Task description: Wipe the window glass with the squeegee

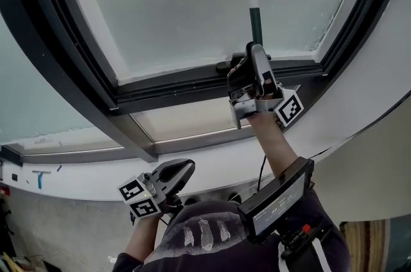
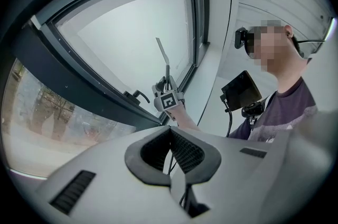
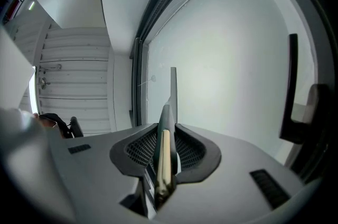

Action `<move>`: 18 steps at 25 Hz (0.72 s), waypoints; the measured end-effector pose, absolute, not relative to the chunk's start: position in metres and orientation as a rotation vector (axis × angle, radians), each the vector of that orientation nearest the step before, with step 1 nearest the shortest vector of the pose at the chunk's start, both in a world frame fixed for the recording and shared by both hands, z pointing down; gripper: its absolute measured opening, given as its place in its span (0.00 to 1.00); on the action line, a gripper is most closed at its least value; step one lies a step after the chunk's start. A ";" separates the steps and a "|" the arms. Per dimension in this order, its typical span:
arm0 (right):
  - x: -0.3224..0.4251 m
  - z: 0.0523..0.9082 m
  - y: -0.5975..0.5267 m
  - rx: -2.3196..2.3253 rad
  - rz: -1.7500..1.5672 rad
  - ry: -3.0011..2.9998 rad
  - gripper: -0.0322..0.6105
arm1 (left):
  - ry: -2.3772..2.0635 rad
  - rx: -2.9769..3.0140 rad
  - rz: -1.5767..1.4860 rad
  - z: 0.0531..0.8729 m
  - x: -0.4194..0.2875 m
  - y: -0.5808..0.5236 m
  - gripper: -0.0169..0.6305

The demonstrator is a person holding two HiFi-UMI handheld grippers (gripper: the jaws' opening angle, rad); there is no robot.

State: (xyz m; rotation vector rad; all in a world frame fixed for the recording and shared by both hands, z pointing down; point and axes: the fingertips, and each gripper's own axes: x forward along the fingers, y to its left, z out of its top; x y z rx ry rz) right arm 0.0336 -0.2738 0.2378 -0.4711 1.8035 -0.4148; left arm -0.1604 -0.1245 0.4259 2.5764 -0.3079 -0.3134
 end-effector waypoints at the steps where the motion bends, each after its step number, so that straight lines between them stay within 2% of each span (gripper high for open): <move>1: 0.034 0.240 -0.273 -0.469 -0.421 1.802 0.19 | -0.309 2.576 -0.310 0.426 -0.159 -0.124 0.03; 18: 0.032 0.284 -0.268 -0.455 -0.514 1.766 0.19 | -0.311 2.569 -0.294 0.429 -0.153 -0.125 0.03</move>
